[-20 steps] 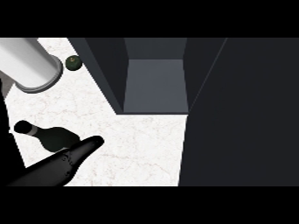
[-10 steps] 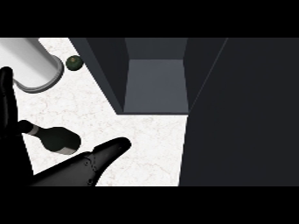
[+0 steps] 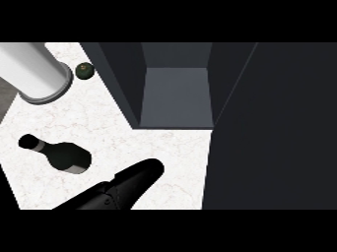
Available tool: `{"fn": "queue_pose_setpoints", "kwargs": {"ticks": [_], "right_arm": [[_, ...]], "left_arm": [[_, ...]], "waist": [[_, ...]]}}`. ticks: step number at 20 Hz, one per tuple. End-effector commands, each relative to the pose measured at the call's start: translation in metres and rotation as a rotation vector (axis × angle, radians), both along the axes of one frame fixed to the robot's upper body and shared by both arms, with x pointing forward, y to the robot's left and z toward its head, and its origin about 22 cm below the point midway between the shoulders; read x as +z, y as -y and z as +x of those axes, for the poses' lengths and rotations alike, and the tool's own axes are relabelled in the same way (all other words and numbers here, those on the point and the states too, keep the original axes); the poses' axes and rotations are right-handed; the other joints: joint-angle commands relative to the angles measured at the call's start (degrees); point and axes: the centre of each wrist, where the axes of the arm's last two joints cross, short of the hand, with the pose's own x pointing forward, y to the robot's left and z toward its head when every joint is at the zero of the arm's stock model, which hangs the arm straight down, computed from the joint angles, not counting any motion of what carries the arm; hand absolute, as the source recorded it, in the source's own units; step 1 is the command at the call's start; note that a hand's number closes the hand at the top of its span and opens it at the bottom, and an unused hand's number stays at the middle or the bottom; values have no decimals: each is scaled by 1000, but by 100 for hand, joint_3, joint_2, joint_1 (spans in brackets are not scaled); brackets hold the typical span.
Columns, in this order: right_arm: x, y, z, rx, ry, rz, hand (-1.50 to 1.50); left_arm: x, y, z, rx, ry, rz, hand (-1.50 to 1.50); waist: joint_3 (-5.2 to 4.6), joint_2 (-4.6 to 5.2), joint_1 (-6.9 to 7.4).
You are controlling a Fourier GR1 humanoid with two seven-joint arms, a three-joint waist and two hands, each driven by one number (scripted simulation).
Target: Pick up the wine, place it into the cabinet and close the cabinet
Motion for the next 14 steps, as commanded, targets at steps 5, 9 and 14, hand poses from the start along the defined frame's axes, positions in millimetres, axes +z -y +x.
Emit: {"fn": "queue_pose_setpoints", "kwargs": {"ticks": [5,9,14], "right_arm": [[21,-8,-25,5,43,-1,-150],[23,-6,-2,-39,37,10,-150],[37,-9,-8,-55,55,28,-150]], "left_arm": [[9,-2,-28,19,-55,-52,-150],[12,-1,-16,3,-70,-29,-150],[8,-9,-23,27,-41,-21,-150]], "waist": [[-5,-2,-28],[-8,35,-28],[-13,31,-11]]}}
